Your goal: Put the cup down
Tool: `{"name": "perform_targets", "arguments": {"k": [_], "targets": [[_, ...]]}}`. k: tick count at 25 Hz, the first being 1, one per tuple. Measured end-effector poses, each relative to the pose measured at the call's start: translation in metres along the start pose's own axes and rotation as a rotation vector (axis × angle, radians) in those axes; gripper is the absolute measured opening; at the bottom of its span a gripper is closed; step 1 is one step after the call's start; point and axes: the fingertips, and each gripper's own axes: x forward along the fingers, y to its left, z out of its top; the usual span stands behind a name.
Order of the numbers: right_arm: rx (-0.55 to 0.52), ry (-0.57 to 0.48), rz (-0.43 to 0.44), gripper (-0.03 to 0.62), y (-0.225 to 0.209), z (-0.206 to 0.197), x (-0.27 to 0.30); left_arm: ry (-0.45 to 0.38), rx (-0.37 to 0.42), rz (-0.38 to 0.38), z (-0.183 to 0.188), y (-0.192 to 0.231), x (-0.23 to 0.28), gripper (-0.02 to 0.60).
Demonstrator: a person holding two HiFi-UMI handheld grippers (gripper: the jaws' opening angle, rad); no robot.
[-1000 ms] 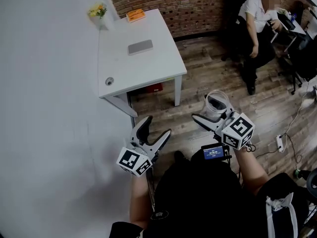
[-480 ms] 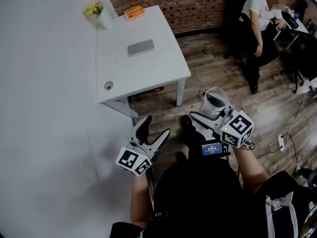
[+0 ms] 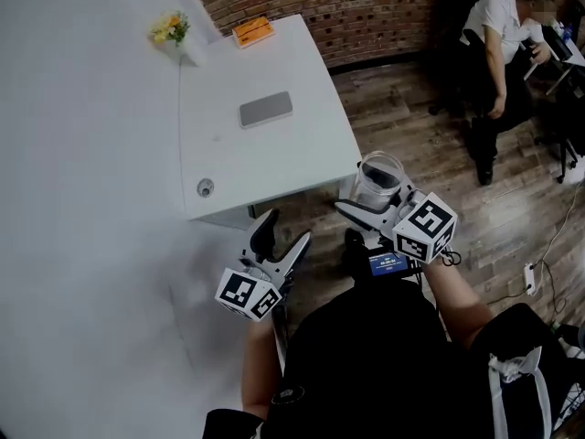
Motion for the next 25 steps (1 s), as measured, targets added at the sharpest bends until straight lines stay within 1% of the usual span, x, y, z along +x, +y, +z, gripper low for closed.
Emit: {"name": "perform_targets", "arguments": {"k": [4,8,13,17,21,25], "targets": [[0.008,0.006,0.034,0.356,-0.041,0.013,0.027,-0.003,-0.005,0.014,0.018,0.029,0.043,0.328],[0.003,0.011,0.066,0.356,-0.077,0.025,0.049,0.002,-0.008,0.026,0.026,0.051,0.081,0.328],[0.009,0.023,0.105,0.356,-0.109,0.031,0.072,0.015,-0.047,0.02,0.031,0.068,0.116,0.328],[0.037,0.033,0.109,0.356,-0.123,0.026,0.084,0.04,-0.064,0.019,0.027,0.08,0.126,0.328],[0.053,0.037,0.094,0.356,-0.133,0.025,0.096,0.038,-0.071,0.018,0.03,0.098,0.129,0.328],[0.048,0.028,0.062,0.356,-0.135,0.032,0.107,0.064,-0.084,-0.016,0.028,0.11,0.129,0.328]]}}
